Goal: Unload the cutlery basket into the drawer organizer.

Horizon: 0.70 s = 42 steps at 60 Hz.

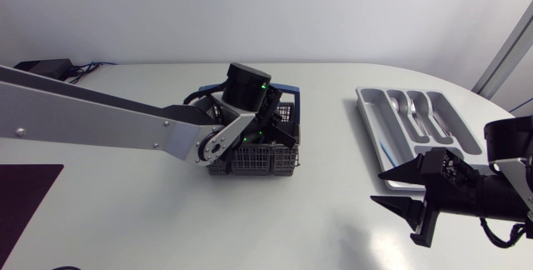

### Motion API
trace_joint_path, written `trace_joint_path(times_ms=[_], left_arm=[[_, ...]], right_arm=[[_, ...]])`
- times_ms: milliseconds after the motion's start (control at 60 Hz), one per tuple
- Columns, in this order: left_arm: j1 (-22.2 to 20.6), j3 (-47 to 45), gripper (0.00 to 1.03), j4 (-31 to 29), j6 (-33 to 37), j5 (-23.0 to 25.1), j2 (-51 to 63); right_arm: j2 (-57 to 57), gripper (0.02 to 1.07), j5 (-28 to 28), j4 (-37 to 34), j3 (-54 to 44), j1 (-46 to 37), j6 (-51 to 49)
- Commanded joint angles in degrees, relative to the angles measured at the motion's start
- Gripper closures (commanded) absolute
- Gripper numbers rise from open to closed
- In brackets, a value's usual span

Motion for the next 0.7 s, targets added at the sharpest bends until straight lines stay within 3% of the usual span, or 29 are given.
trace_joint_path(times_ms=[0, 283, 683], left_arm=[[-0.4, -3.3, 1.0, 1.4, -0.5, -0.2, -3.4], [-2.6, -11.0, 1.0, 9.1, 1.7, -0.1, -10.8], [-3.7, -11.3, 1.0, 8.6, 3.2, 0.5, -23.1]], right_arm=[[-0.4, 0.43, 0.0, 0.6, -1.7, 0.5, 1.6], [-1.5, 0.43, 0.5, 0.7, -1.8, 2.7, 3.6], [-5.7, 0.43, 0.9, 5.1, -0.3, 7.8, 14.1]])
